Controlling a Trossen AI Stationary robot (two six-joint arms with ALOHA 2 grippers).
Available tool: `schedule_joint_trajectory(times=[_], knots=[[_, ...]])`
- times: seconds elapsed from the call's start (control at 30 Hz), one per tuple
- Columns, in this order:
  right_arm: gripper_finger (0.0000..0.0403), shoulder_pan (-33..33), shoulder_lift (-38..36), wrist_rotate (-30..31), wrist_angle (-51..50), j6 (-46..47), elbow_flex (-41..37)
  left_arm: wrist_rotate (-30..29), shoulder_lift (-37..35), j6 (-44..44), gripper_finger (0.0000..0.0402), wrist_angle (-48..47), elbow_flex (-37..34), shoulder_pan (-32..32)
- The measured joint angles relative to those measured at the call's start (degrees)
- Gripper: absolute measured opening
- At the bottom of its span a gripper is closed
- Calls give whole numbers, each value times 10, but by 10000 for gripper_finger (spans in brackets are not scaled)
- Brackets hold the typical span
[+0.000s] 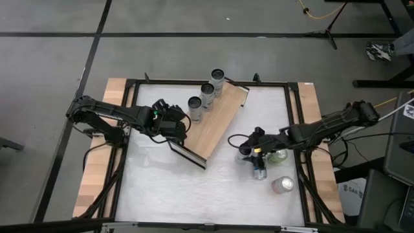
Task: Place canned beverage on shelf
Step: Put the left white soda can on the shelf
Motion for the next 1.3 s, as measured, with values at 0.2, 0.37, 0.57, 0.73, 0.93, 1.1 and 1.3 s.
schedule_joint_trajectory(times=[0.2,0.37,0.57,0.73,0.93,1.1,1.3], knots=[[356,-1,12,0,23,0,-14,1,0,2,299,0,0,0],[356,-1,29,0,28,0,-14,2,0,2,299,0,0,0],[356,-1,64,0,51,0,-14,2,0,2,299,0,0,0],[346,-1,85,4,55,0,-13,2,0,2,299,0,0,0],[277,-1,88,5,57,-1,-13,2,0,2,299,0,0,0],[235,-1,88,-1,66,-2,-13,2,0,2,299,0,0,0],[241,-1,83,-51,61,-3,-1,2,0,2,299,0,0,0]])
